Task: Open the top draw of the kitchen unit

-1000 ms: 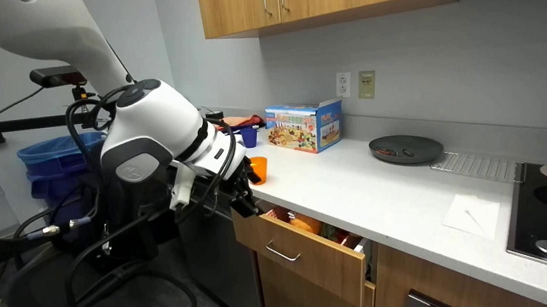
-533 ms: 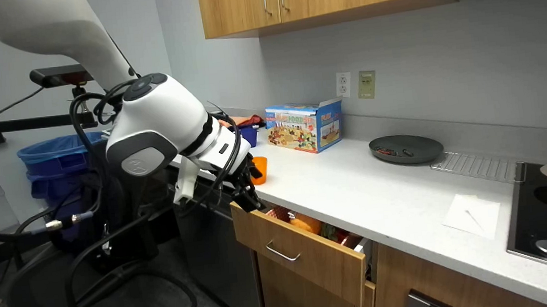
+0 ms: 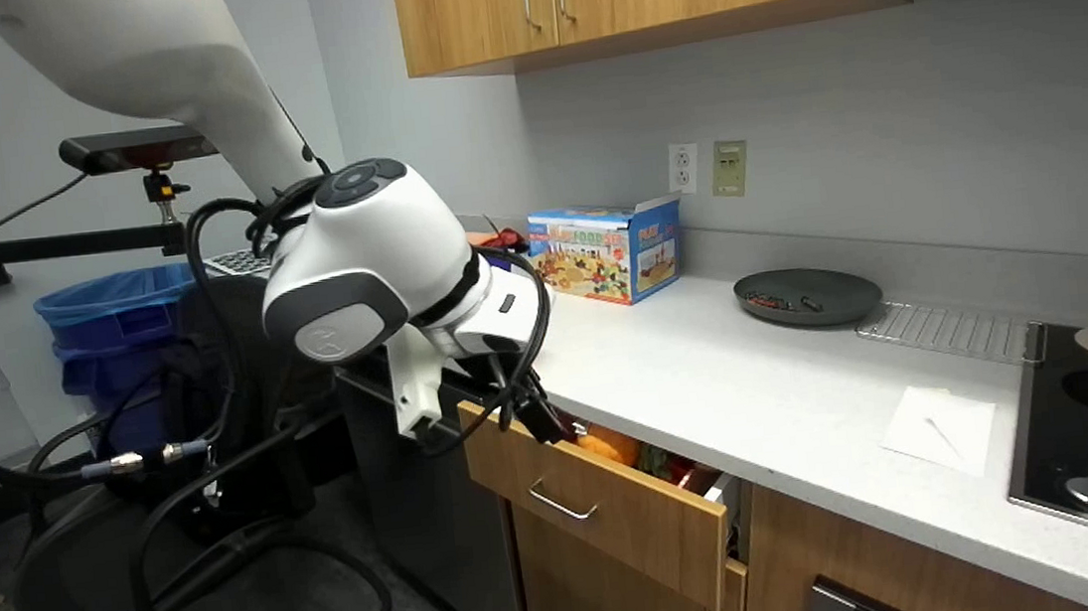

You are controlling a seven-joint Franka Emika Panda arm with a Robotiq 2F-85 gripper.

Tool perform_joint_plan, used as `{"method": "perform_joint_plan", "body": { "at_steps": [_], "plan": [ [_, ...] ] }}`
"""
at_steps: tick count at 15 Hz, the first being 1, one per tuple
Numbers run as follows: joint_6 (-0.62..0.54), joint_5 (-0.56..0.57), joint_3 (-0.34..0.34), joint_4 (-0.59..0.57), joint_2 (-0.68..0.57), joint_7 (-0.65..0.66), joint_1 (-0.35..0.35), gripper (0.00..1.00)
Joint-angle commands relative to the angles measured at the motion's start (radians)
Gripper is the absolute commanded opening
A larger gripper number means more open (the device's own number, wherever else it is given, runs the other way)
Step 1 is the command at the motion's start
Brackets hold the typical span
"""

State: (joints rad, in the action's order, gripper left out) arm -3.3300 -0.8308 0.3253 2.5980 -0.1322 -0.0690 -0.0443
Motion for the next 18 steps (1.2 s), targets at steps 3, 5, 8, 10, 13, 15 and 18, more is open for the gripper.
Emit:
{"method": "perform_joint_plan", "body": {
  "at_steps": [3, 5, 8, 10, 13, 15, 18],
  "plan": [
    [0.142, 0.286, -0.18, -0.05, -0.02, -0.011, 0.083, 1.0],
    [0.121, 0.257, -0.146, -0.028, -0.01, -0.006, 0.048, 1.0],
    [0.122, 0.266, -0.156, -0.035, -0.016, -0.006, 0.065, 1.0],
    [0.128, 0.301, -0.186, -0.029, -0.022, -0.02, 0.081, 1.0],
    [0.116, 0.478, -0.252, -0.027, -0.066, 0.046, 0.098, 1.0],
    [0.116, 0.509, -0.341, -0.052, -0.092, 0.004, 0.17, 1.0],
    [0.123, 0.582, -0.46, -0.096, -0.122, 0.01, 0.26, 1.0]
  ]
}}
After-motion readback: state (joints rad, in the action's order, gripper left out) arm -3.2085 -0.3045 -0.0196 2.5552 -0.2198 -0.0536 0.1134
